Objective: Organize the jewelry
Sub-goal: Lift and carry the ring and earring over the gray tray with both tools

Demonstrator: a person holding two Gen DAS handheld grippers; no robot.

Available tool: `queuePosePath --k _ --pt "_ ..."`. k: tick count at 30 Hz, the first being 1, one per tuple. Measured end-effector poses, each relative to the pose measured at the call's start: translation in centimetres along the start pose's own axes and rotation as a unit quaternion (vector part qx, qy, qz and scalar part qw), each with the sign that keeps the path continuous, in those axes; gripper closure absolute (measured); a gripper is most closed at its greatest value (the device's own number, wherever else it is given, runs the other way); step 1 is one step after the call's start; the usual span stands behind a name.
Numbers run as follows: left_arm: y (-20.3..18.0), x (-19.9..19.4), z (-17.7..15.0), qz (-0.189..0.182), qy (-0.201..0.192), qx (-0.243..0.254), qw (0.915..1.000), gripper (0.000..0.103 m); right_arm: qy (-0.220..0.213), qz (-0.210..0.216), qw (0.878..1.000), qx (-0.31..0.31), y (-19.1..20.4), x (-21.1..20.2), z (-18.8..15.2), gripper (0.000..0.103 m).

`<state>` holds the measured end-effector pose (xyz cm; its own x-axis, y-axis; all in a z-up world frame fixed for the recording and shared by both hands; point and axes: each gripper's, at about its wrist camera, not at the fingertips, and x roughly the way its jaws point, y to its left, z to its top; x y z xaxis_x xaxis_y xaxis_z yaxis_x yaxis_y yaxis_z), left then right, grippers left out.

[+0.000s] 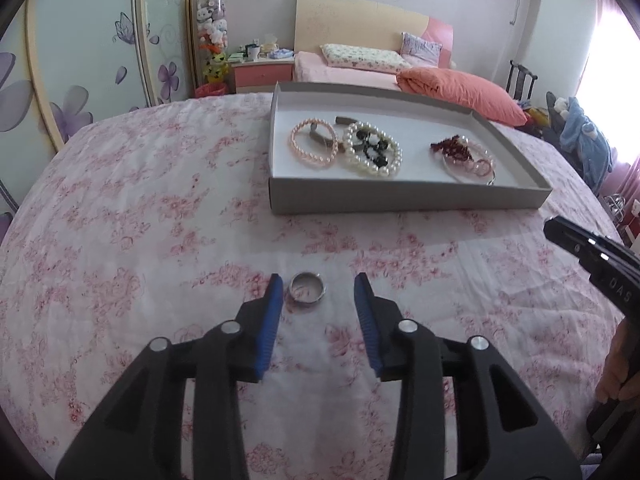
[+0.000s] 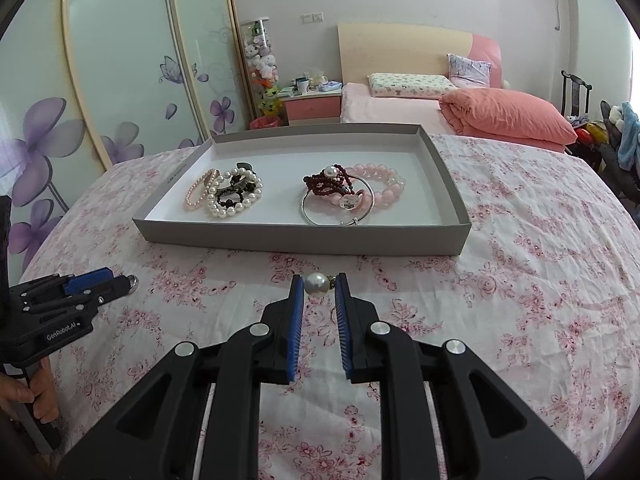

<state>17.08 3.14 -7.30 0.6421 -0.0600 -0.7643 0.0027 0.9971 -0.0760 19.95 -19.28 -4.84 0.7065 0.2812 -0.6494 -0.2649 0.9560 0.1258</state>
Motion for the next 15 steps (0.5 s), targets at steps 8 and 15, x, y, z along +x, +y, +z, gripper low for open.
queuePosePath --k 8,15 --pt "-0.1 1.7 0.3 0.021 0.023 0.002 0.9995 0.061 0.0 0.002 1.0 0.001 0.0 0.0 0.1 0.086" --pt "0.3 1.6 0.3 0.026 0.017 -0.008 0.9995 0.081 -0.002 0.002 1.0 0.002 -0.1 0.0 0.1 0.086"
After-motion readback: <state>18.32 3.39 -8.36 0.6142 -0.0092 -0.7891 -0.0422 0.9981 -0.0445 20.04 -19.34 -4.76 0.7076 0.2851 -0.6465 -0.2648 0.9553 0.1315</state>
